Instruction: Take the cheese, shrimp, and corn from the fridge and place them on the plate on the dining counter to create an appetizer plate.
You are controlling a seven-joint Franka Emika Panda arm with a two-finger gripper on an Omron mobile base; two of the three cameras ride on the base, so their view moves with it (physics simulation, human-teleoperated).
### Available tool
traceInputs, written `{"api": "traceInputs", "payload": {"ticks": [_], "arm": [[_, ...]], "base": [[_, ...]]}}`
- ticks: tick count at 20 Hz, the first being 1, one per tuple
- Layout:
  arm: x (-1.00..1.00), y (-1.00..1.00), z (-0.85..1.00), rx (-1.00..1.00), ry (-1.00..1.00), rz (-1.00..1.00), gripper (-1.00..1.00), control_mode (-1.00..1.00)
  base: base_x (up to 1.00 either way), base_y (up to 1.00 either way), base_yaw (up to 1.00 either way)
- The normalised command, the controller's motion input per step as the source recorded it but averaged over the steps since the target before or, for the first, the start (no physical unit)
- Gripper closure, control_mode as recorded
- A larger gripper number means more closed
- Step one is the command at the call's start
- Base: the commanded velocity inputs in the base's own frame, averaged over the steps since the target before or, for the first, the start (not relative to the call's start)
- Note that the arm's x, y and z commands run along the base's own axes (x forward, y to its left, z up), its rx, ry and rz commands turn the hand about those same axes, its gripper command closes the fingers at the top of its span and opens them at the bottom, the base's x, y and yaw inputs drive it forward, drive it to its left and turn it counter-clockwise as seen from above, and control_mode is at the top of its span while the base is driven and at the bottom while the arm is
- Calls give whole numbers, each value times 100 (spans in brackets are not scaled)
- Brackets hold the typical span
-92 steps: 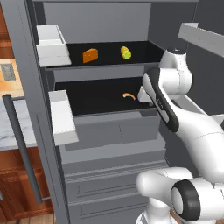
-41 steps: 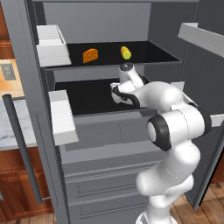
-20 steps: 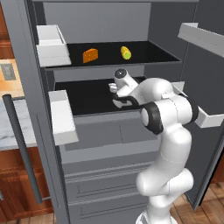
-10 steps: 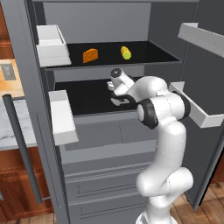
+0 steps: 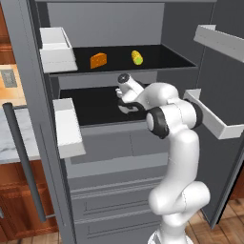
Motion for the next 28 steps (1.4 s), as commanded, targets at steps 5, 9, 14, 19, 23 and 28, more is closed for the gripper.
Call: {"api": "traceInputs", "payload": {"ticks": [5,9,14,19,23,28], "arm": [[0,0,-43,0,0,-3,100,-100],[0,0,-42,0,0,-3,100,-100],[-6,2,-35,0,-3,-1,100,-100],[-37,10,-16,0,-13,0,100,-100],[-51,14,-2,0,-11,0,100,-100],[-64,1,19,10,3,0,100,-100]], "base": [[0,0,0],[0,0,0],[0,0,0],[0,0,0],[0,0,0],[0,0,0]]}}
